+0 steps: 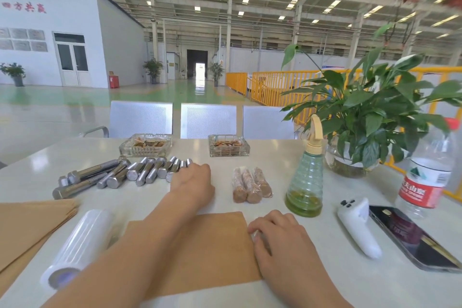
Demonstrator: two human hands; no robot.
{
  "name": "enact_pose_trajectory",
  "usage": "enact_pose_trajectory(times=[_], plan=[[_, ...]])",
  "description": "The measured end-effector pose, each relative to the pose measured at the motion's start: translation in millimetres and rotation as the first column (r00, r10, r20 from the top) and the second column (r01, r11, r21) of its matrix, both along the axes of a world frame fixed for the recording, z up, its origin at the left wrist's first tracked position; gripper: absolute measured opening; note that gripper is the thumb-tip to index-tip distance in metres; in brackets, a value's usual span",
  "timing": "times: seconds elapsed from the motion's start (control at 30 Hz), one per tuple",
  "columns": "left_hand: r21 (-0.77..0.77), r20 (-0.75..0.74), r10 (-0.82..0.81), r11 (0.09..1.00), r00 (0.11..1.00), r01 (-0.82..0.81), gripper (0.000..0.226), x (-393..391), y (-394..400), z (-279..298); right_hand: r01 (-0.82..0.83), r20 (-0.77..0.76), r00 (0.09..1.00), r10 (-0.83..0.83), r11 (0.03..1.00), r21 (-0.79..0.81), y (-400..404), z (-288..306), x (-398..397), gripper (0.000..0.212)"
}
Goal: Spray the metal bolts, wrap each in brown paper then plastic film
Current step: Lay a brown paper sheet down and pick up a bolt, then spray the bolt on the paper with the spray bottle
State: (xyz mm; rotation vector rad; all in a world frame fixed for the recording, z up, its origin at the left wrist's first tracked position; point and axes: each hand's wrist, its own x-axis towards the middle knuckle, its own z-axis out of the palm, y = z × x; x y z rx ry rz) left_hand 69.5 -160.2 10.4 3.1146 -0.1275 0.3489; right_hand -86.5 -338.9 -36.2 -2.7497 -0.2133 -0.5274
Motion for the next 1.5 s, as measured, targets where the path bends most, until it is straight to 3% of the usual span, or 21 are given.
enact_pose_trajectory(times=[0.1,0.27,0.33,0.4,0.5,0.6,0.7,0.87,0.97,1.1,1.2,1.27,1.33,1.37,1.43,1.5], plan=[[-0.126,-0.008,0.031,0.992,0.999,-0.032,0.030,-8,0,-5,0.008,0.007,1.000,-0.008,1.000,-0.004,1,-1,-1,0.030],[-0.086,0.042,-0.005,0.996,0.999,0.008,0.047,-29,17,8,0.011,0.004,1.000,-0.011,0.999,0.045,-2,-3,1,0.028],[-0.154,0.038,-0.098,0.983,0.994,0.103,0.040,-45,29,15,0.032,0.027,0.999,-0.041,0.963,0.269,-5,3,3,0.029],[-0.268,0.046,-0.223,0.936,0.974,0.227,0.022,-65,46,12,0.052,0.159,0.973,-0.165,0.835,0.548,-16,11,5,0.036],[-0.393,0.122,-0.320,0.853,0.939,0.342,0.020,-100,66,-2,0.071,0.290,0.871,-0.397,0.685,0.725,-39,32,12,0.039],[-0.387,0.171,-0.370,0.827,0.913,0.408,0.022,-121,75,-25,0.204,0.198,0.869,-0.454,0.692,0.693,-58,59,33,0.066],[-0.361,0.181,-0.427,0.809,0.886,0.463,0.023,-129,79,-37,0.233,0.082,0.916,-0.393,0.687,0.688,-65,85,58,0.088],[-0.434,0.203,-0.444,0.758,0.873,0.487,0.025,-130,84,-38,0.236,0.037,0.927,-0.372,0.658,0.715,-72,95,79,0.066],[-0.479,0.229,-0.416,0.739,0.880,0.474,0.021,-132,84,-38,0.270,0.039,0.921,-0.388,0.705,0.656,-72,100,72,0.033],[-0.490,0.243,-0.404,0.734,0.882,0.471,0.018,-136,85,-36,0.211,0.020,0.957,-0.289,0.742,0.636,-58,109,42,0.007],[-0.510,0.232,-0.381,0.736,0.895,0.445,0.018,-137,84,-35,0.091,-0.013,0.992,-0.126,0.639,0.764,-39,115,5,0.019],[-0.569,0.256,-0.321,0.713,0.912,0.410,0.018,-138,83,-34,0.046,-0.123,0.988,0.096,0.569,0.821,-23,116,-18,0.028],[-0.614,0.298,-0.228,0.698,0.927,0.369,0.024,-138,83,-32,0.088,-0.313,0.888,0.338,0.544,0.835,1,117,-32,0.029],[-0.630,0.309,-0.186,0.695,0.933,0.347,0.029,-138,83,-31,0.117,-0.408,0.823,0.397,0.583,0.804,13,115,-35,0.026],[-0.652,0.300,-0.138,0.693,0.944,0.308,0.036,-139,85,-30,0.155,-0.568,0.719,0.400,0.705,0.692,36,110,-37,0.019],[-0.653,0.284,-0.136,0.698,0.949,0.295,0.038,-140,84,-31,0.195,-0.677,0.629,0.384,0.764,0.615,54,103,-41,0.029]])
